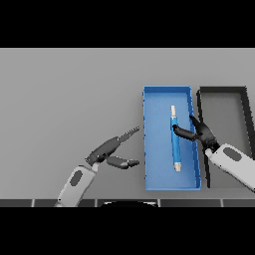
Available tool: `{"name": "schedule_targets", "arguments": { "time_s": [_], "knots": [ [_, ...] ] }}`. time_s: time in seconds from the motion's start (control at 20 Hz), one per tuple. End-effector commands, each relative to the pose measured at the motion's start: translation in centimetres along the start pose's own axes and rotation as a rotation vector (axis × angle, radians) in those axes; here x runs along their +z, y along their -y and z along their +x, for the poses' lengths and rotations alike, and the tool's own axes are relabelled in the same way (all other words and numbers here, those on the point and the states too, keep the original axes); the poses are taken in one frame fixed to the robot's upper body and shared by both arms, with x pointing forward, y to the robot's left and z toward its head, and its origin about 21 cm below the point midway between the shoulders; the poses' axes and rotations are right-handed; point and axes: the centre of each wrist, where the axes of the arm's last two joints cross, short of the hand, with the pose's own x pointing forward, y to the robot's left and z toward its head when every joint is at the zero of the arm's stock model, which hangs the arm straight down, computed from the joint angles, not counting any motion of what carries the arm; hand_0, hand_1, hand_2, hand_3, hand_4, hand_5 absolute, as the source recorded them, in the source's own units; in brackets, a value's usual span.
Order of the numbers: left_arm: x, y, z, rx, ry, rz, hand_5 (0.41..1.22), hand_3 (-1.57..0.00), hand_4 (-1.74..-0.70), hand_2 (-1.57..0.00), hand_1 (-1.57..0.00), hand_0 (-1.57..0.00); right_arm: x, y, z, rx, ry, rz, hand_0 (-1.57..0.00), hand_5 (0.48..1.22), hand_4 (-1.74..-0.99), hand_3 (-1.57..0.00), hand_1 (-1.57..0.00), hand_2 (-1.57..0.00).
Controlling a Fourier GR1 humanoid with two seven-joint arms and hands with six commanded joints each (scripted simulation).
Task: Pick up the blue pipe and place it into the blue bin.
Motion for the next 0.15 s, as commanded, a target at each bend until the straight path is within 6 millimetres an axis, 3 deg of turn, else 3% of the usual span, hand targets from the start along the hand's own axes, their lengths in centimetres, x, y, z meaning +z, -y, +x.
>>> {"name": "schedule_targets", "arguments": {
  "time_s": [0.0,0.1],
  "knots": [
    [0.0,0.25,-0.07,0.002,0.005,-0.001,0.431,0.0,-0.88,0.0,0.0,0.0,-0.09,0.03,-0.04,0.004,-0.001,-0.002,-0.01,0.655,-1.022,0.0,-0.01,-0.01],
    [-0.06,0.24,-0.3,0.002,0.017,0.002,0.431,0.0,-0.88,0.0,0.0,0.0,-0.2,0.27,-0.26,0.001,0.003,0.003,-0.01,0.643,-1.022,0.0,-0.01,-0.01]
  ]
}}
